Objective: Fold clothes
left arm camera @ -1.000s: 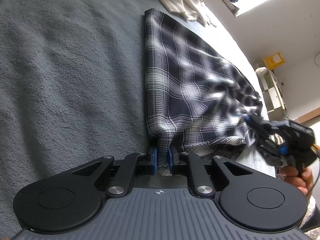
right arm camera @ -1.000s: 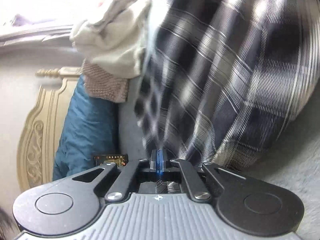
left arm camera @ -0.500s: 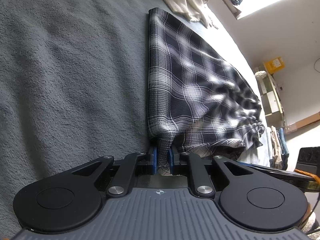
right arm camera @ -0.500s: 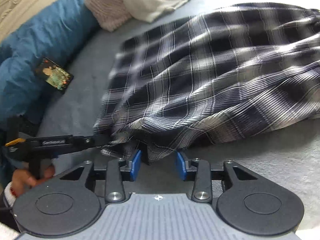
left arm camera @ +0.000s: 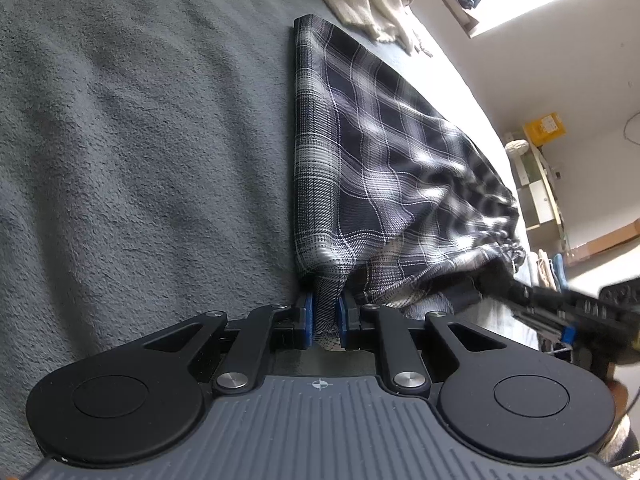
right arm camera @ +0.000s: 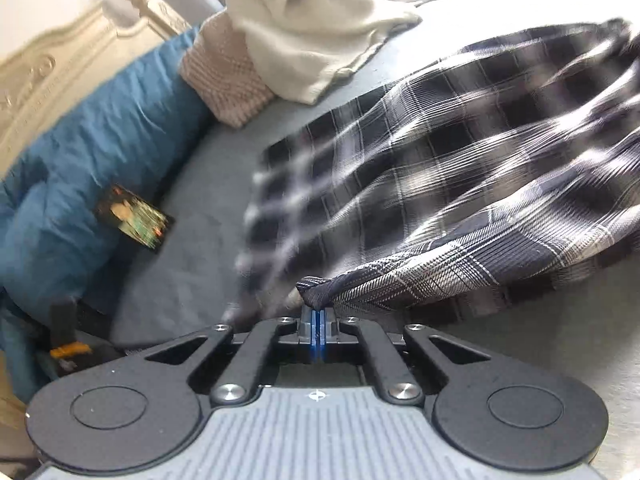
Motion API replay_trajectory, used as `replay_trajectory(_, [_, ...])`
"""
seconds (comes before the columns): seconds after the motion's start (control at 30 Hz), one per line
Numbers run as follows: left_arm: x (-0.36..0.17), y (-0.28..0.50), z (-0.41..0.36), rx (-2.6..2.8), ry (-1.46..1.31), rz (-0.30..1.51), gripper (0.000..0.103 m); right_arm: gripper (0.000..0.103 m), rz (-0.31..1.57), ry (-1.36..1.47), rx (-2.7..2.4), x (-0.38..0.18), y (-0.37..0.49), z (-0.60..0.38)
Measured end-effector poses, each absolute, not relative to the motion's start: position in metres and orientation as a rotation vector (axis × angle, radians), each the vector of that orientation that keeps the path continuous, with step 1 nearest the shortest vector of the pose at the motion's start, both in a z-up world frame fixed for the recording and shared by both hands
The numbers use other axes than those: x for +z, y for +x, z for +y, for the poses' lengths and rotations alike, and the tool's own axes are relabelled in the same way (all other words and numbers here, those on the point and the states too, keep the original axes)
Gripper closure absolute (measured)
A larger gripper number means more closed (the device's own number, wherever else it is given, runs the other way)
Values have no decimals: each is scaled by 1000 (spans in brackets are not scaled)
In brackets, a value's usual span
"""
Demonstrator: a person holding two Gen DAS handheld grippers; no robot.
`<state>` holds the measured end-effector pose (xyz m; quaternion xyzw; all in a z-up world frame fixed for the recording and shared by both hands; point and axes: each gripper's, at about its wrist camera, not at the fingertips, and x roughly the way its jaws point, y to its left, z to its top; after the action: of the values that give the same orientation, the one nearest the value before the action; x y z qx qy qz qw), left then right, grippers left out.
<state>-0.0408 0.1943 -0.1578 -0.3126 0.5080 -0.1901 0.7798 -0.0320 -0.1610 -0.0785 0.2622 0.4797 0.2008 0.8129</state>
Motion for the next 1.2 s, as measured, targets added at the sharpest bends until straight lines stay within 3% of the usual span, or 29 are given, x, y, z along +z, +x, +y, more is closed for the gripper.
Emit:
replay_trajectory(0.23, [-149,-44,202,-423,-679,1081,83,96,1094,838,418,-115,16,-157])
replay_trajectory(0.43, [-117,-57,216,-376,-569,954,77,64,1082,1089,427,-149,22,-168])
replay_trajectory(0.63, [-83,-52,187,-506,-405,816,74,63,1030,1192,456,-154,20,-176])
replay_trajectory(0.83, [-101,-33,119,-542,-137,872,73,63,1032,1224,420,-154,19,-186])
replay_trajectory(1.0, [-120,-27,117,-481,-122,936,73,63,992,1139,320,-142,13,-202])
replay_trajectory(1.2, [-122,-28,125,-475,-157,933,73,76,1002,910,223,-130,15,-203])
